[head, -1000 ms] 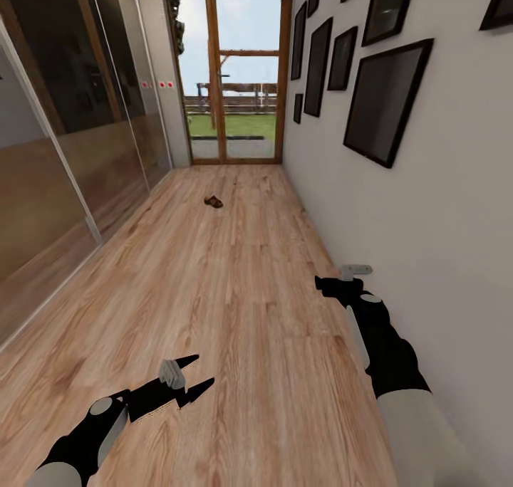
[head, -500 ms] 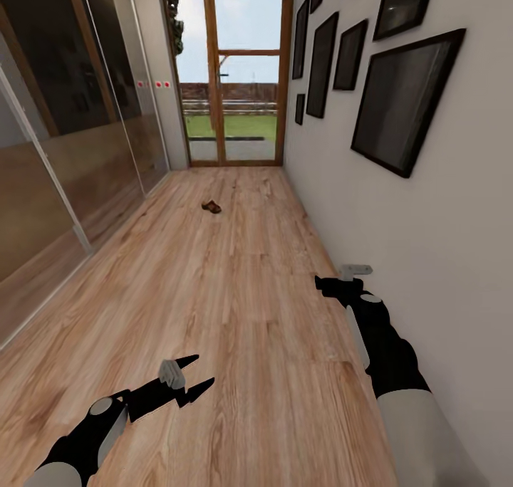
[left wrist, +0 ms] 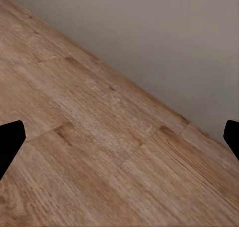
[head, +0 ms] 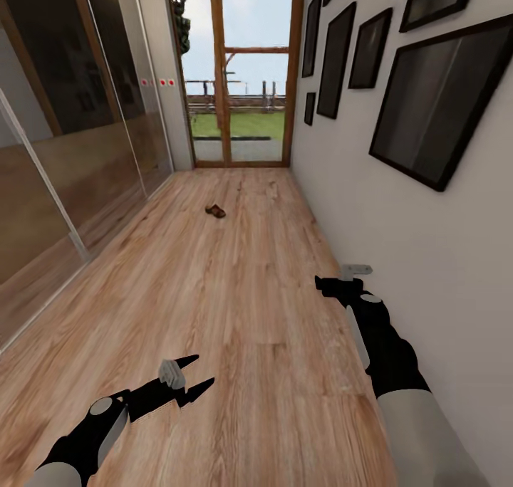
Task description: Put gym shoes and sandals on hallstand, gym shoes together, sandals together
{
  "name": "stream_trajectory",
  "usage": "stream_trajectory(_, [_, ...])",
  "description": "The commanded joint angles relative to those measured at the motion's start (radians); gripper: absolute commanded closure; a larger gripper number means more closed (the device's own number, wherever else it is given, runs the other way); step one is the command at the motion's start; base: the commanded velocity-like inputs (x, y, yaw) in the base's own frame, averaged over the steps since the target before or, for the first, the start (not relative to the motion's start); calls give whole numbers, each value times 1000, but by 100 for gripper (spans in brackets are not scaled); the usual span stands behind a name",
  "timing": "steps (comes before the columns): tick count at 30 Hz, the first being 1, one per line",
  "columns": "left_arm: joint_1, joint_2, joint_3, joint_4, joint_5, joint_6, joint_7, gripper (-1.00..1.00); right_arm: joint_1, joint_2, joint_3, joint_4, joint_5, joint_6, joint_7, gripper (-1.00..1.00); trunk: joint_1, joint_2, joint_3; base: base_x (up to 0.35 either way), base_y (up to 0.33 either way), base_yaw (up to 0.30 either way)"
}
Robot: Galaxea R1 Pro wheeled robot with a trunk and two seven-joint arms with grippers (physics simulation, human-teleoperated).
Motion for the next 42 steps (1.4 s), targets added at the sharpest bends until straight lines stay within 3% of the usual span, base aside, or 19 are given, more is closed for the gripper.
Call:
stream_trajectory(1, [-1,0,1,1,2,-5,-3,-100,0,1,-2,-2,7,6,1,-100,0,0,-2,349,0,146])
stream_trajectory(42, [-1,0,1,1,1,-5,-3,-100,0,1,-3,-2,7,6,1,-100,0,0,-4,349,0,10])
